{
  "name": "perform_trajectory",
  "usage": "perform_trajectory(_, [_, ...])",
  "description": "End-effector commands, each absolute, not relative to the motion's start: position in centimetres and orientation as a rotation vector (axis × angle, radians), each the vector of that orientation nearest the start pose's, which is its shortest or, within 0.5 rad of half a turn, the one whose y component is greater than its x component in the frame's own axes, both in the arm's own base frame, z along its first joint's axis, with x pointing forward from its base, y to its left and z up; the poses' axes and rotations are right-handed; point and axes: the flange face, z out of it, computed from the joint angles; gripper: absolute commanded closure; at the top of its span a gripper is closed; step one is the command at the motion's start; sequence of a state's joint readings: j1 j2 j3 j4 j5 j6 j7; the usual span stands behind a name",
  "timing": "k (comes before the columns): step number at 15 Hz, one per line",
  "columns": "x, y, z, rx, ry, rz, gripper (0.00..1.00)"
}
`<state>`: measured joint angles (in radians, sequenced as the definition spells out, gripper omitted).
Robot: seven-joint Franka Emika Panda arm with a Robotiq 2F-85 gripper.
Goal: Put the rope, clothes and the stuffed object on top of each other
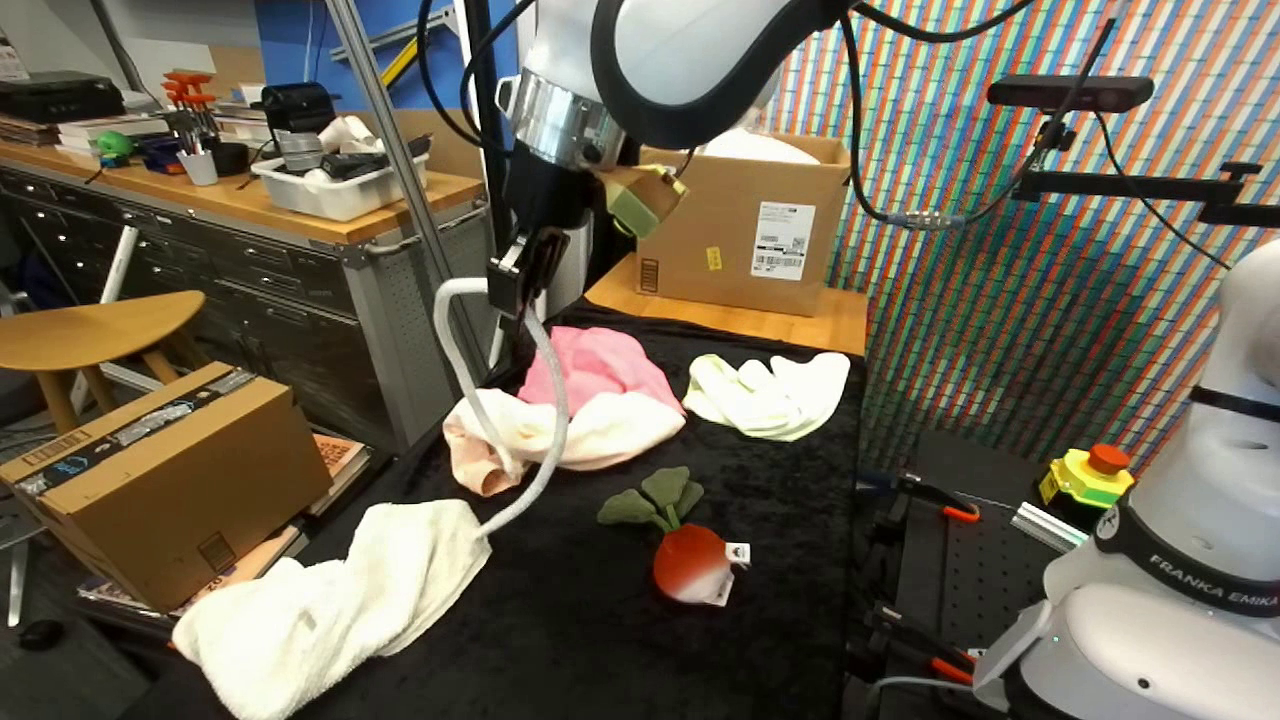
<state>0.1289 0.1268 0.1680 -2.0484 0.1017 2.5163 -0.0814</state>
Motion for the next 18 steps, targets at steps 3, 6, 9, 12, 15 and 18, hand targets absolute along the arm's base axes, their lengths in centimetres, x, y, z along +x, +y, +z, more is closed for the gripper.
perform_trajectory(3, [61.1,12.0,45.0,-2.926,-0.275,-0.739,0.94])
perform_trajectory(6, [62.1,8.4,46.1,-2.933,-0.191,-0.801,0.93])
perform_trajectory(9, [62.6,4.9,46.9,-2.938,-0.109,-0.830,0.93])
perform_trajectory(12, [62.3,1.2,47.4,-2.951,-0.035,-0.810,0.93])
perform_trajectory(15, [61.1,-2.2,47.8,-2.960,0.027,-0.749,0.93])
perform_trajectory(18, [58.5,-5.5,48.5,-2.967,0.063,-0.650,0.93])
